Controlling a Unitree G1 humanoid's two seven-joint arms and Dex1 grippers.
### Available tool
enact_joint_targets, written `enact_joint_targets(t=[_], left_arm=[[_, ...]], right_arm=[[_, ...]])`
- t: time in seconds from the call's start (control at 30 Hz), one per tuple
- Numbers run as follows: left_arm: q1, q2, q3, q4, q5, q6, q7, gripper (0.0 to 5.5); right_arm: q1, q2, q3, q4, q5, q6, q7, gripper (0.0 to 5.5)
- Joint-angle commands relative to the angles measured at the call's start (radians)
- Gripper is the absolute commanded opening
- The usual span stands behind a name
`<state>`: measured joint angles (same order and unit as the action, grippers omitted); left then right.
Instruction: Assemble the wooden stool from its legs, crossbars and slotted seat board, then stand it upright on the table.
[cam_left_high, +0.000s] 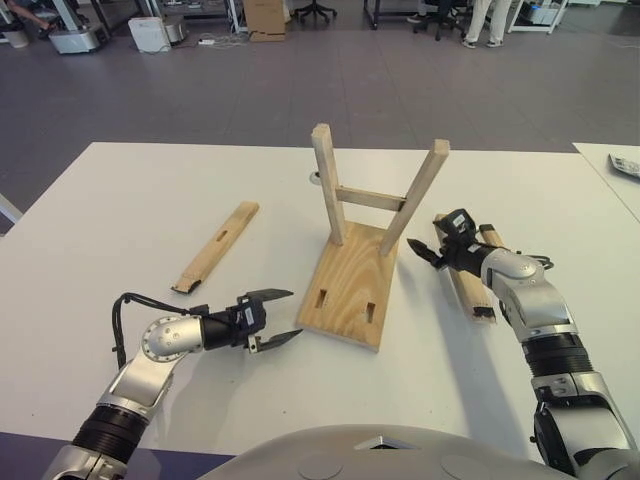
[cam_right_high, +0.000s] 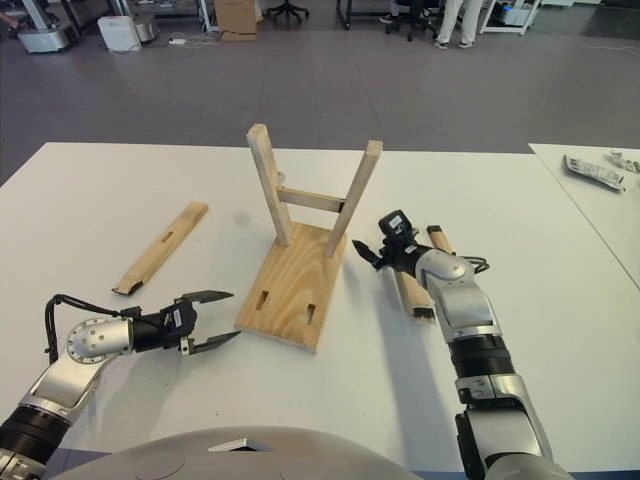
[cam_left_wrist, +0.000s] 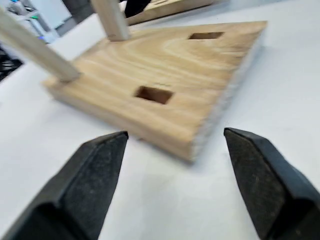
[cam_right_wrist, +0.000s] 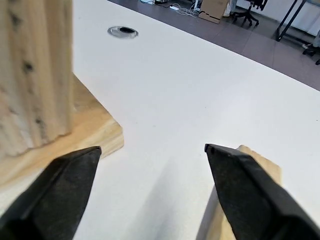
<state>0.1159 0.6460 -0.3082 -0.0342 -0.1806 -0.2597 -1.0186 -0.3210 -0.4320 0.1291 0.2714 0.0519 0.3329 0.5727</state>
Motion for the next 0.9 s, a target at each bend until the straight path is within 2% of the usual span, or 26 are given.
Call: enact_joint_targets(t=[0.03, 0.13, 0.3, 0.43, 0.77, 0.8, 0.83, 0.87, 0.9], left_arm=[[0.036, 0.004, -0.070, -0.056, -0.035, 0.089, -0.082, 3.54], [0.045, 0.008, -0.077, -0.072, -0.058, 0.129, -0.103, 3.54], [0.048, 0.006, -0.071, -0.089, -0.063, 0.145, -0.099, 3.54], [0.063, 0.014, -0.021, -0.122, -0.103, 0.168, -0.080, 3.54], [0.069, 0.007, -0.008, -0.132, -0.098, 0.182, -0.087, 3.54], [0.021, -0.064, 0.210, -0.162, -0.306, 0.235, 0.125, 3.54], [-0.018, -0.118, 0.372, -0.179, -0.458, 0.274, 0.283, 3.54], [-0.046, -0.156, 0.480, -0.189, -0.558, 0.305, 0.394, 3.54], [-0.066, -0.176, 0.534, -0.194, -0.611, 0.326, 0.459, 3.54]], right_arm=[[-0.080, 0.044, 0.106, 0.144, -0.111, -0.102, -0.019, 3.89], [-0.118, 0.075, 0.135, 0.217, -0.151, -0.166, -0.030, 3.89], [-0.138, 0.077, 0.114, 0.255, -0.156, -0.203, -0.040, 3.89], [-0.140, 0.022, 0.042, 0.222, -0.133, -0.198, -0.054, 3.89], [-0.137, 0.025, 0.034, 0.219, -0.140, -0.198, -0.049, 3.89], [-0.101, -0.006, -0.188, 0.115, 0.012, -0.139, -0.107, 3.89], [-0.079, -0.024, -0.351, 0.037, 0.131, -0.094, -0.152, 3.89], [-0.065, -0.035, -0.458, -0.019, 0.210, -0.063, -0.182, 3.89], [-0.059, -0.038, -0.512, -0.049, 0.253, -0.042, -0.200, 3.89]])
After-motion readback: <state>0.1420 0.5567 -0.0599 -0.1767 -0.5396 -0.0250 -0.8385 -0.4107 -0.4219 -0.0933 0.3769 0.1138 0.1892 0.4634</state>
